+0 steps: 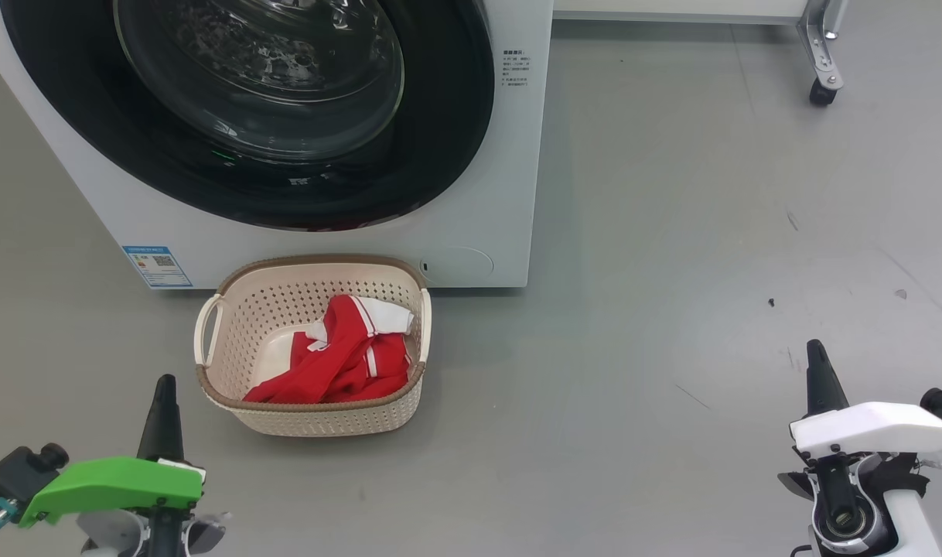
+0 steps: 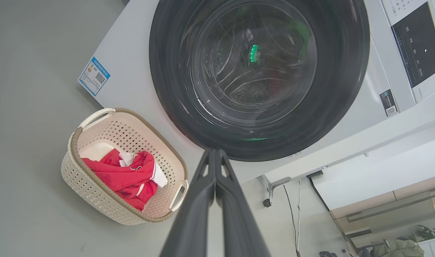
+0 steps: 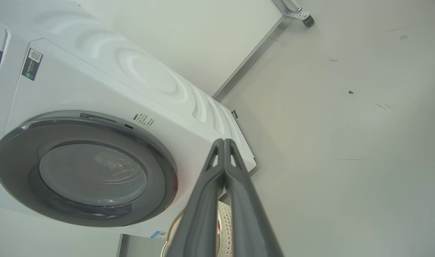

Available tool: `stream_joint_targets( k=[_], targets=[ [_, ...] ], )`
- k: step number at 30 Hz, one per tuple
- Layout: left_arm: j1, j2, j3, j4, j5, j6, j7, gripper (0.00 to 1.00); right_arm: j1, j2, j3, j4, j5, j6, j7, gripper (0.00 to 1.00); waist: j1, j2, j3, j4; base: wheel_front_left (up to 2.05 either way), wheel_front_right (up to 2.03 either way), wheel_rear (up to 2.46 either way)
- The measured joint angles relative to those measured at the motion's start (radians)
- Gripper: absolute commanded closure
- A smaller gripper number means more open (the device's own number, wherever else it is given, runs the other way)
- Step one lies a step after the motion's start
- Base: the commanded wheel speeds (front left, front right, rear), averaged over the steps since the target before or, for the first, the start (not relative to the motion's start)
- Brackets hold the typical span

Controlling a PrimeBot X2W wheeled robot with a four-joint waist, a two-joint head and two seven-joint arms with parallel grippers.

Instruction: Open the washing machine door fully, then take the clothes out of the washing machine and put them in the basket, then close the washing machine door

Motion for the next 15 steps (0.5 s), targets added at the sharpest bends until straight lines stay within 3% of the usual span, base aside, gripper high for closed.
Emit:
stream_joint_targets(
  k=[15],
  targets=[
    [0.004, 0.0, 0.015, -0.01, -0.157, 0.0, 0.052, 1.0, 0.0, 0.002, -0.034, 0.001, 0.183, 0.014, 0.051, 1.0, 0.0, 0.0, -0.016, 0.002, 0.0, 0.0, 0.0]
  ],
)
